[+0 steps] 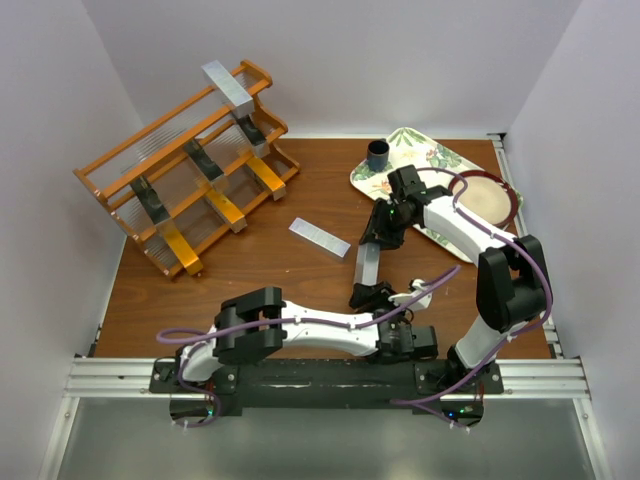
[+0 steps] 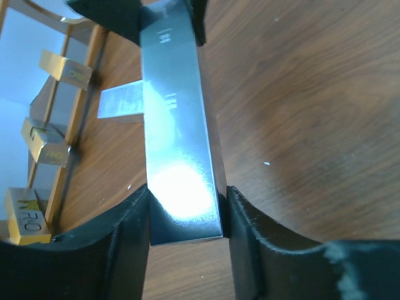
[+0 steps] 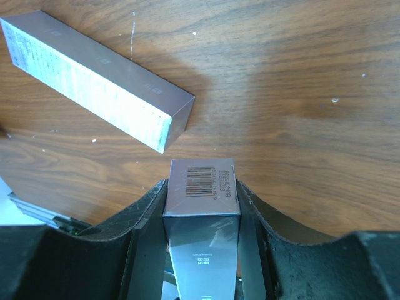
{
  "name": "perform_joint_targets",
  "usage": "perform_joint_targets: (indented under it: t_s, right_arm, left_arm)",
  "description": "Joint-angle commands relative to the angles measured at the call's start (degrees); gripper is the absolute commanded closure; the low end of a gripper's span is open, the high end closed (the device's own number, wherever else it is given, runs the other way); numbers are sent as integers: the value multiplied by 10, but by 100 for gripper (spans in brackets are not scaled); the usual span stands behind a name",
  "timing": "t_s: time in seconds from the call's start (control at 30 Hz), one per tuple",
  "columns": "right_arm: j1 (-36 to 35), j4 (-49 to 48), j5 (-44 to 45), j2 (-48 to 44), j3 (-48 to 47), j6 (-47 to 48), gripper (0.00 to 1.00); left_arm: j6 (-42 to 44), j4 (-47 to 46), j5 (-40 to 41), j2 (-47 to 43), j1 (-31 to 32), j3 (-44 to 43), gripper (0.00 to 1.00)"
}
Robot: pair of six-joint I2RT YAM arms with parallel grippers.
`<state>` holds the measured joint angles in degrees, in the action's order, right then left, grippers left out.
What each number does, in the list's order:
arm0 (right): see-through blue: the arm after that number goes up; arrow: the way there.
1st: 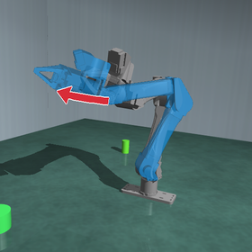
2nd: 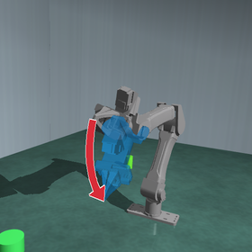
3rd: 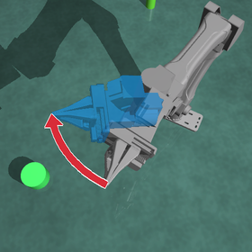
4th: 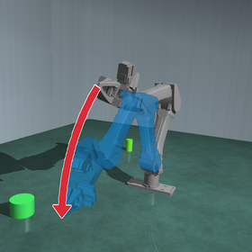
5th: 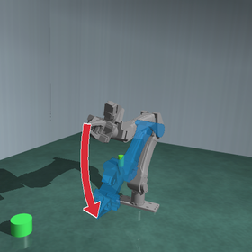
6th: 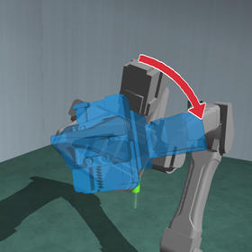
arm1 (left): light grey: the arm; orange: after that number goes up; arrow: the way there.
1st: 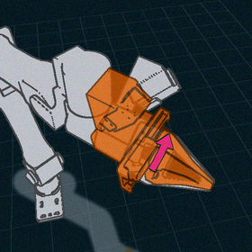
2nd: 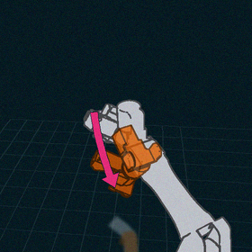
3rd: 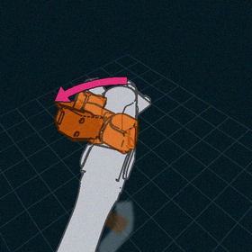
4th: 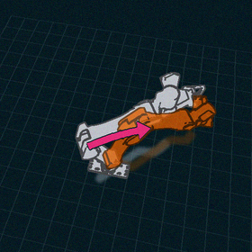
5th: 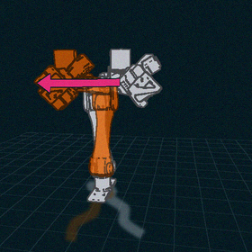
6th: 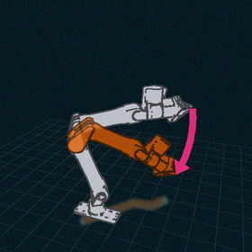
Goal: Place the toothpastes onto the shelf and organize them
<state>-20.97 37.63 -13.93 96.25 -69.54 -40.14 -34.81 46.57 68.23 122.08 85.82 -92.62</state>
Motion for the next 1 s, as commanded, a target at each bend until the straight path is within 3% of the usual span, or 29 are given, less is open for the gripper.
perform_joint_targets:
  t_s: [0.0,0.13,0.27,0.37,0.53,0.77,0.97]
  right_arm:
    - [1,-20,-34,-22,4,-16,84]
    - [1,-27,-40,-21,5,-20,63]
    - [1,-39,-41,-23,8,-24,30]
    - [1,-48,-40,-28,7,-28,15]
    - [4,-72,-7,-60,11,-33,7]
    - [9,-45,73,-126,-24,22,7]
    - [11,-19,156,-174,-36,66,7]
  left_arm:
    - [-57,72,60,8,8,-40,57]
    - [-69,86,60,7,8,-42,70]
    - [-86,95,60,-3,8,-38,75]
    - [-93,96,56,-15,8,-27,76]
    - [-107,92,48,-55,5,2,78]
    - [-106,67,39,-141,-6,55,81]
    - [-3,-61,-7,-280,-30,131,81]
